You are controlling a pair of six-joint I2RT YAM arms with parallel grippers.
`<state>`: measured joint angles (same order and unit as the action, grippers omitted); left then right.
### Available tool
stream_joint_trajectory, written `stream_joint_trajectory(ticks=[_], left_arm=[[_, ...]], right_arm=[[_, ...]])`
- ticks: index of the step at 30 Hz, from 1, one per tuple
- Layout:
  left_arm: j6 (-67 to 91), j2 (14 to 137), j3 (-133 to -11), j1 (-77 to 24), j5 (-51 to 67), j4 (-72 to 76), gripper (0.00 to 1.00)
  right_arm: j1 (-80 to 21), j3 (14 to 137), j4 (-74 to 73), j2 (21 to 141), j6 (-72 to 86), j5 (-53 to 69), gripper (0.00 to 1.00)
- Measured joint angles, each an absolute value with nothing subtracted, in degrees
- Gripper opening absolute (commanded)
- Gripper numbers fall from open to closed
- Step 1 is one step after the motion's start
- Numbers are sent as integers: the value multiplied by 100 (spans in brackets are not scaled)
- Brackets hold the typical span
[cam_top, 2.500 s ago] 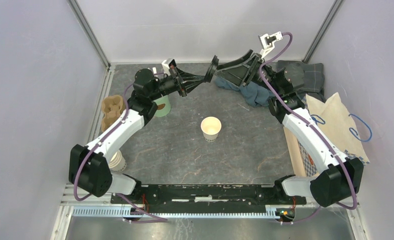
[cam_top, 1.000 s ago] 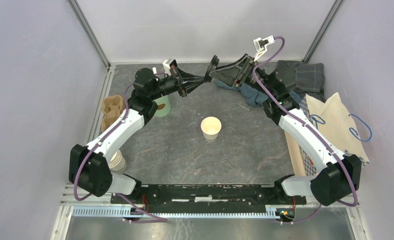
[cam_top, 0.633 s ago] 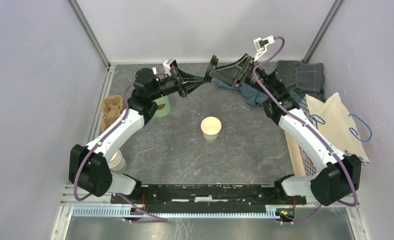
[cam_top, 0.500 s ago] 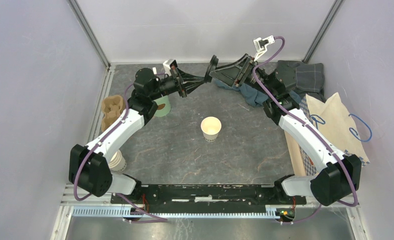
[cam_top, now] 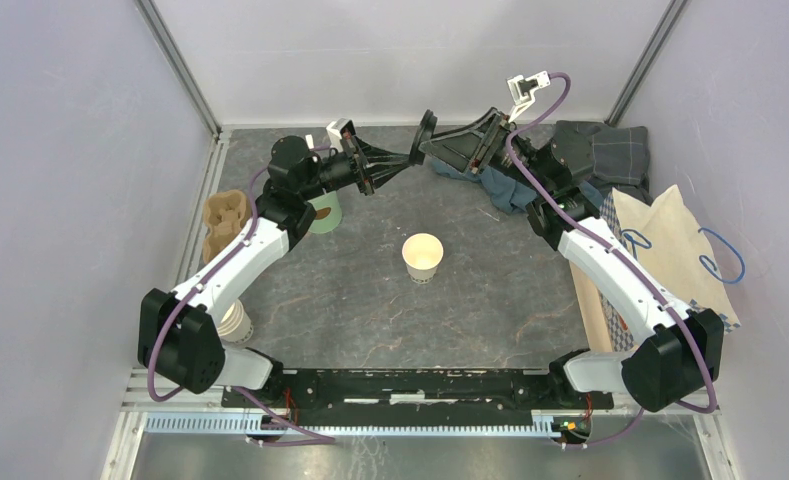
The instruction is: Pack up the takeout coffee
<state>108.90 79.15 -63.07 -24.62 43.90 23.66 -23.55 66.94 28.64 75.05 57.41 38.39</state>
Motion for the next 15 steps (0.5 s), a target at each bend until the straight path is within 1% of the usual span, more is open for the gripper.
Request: stream_joint_trajectory(ticks=[2,5,6,11,12,13,15], left_arm=[[10890,7915,-6307,-2462,4390,2366,6],[10888,7915,-6307,-2462,4388,2362,18],[10886,7915,-6307,-2462,4388,2355,26],[10757,7856,-6250,-2460,4366,2237,78],[10689,7787,-6163,-2432,4355,2204,85],[10617,7701,-6069,-2397,4351,2150,89],[10263,7306,-5690,-2176,4316,1678,94]], right_arm=[[-2359,6692,2864,7505,5741,3835,85],[-2364,6687,2864,7505,5741,3833,84],[-2364,6681,2860,7498,5739,3833,84],[-2364,6659,2790,7465,5714,3830,84],[-2364,6659,2698,7446,5662,3826,84],[-2359,6663,2541,7413,5566,3820,84],[-2342,6718,1879,7321,5183,3730,84]])
